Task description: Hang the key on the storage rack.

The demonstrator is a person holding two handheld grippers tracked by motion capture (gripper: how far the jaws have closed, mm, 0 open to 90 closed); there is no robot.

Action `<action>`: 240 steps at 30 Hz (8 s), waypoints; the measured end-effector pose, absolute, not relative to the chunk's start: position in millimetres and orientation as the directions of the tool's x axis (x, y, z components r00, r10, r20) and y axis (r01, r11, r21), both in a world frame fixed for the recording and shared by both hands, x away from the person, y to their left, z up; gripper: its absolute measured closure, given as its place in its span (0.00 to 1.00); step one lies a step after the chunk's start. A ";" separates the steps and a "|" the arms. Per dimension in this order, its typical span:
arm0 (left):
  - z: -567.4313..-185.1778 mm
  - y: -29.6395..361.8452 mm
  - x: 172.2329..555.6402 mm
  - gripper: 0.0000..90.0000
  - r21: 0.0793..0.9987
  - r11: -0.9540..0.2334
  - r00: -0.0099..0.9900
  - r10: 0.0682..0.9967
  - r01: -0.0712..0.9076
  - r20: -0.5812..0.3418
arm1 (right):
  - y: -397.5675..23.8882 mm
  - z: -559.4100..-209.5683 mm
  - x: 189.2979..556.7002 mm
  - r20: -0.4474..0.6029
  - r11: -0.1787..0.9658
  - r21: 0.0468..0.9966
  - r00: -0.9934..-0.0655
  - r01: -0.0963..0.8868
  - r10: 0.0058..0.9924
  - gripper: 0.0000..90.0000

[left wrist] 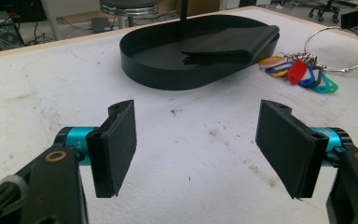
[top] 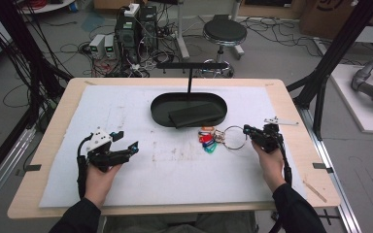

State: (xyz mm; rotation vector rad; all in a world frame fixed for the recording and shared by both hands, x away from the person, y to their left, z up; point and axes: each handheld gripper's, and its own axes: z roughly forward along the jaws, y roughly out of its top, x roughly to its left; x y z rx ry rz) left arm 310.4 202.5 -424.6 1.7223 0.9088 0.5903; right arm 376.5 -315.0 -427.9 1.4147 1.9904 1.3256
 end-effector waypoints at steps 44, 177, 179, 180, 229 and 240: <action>-421.3 207.2 307.6 0.32 0.951 -0.144 0.589 0.806 0.274 -0.048 | -280.9 -370.9 368.8 0.098 0.253 0.886 -0.690 0.389 0.717 0.98; -419.4 207.0 309.4 0.32 0.956 -0.160 0.625 0.780 0.247 -0.031 | -288.4 -276.2 409.0 -0.061 0.255 0.939 -0.616 0.231 0.785 0.52; -419.2 206.1 309.7 0.32 0.955 -0.167 0.626 0.780 0.245 -0.024 | -292.7 -279.9 399.4 -0.057 0.245 0.943 -0.614 0.226 0.787 0.50; -419.2 205.5 309.8 0.32 0.955 -0.168 0.628 0.778 0.244 -0.024 | -294.8 -282.2 395.3 -0.051 0.238 0.945 -0.613 0.227 0.788 0.49; -417.9 223.2 307.0 0.26 0.947 -0.248 0.610 0.789 0.203 0.076 | -330.4 -406.1 337.7 -0.034 0.236 0.914 -0.517 0.330 0.856 0.32; -413.6 214.9 309.4 0.26 0.948 -0.266 0.628 0.771 0.174 0.101 | -345.0 -409.9 331.9 0.048 0.154 0.926 -0.511 0.345 0.858 0.32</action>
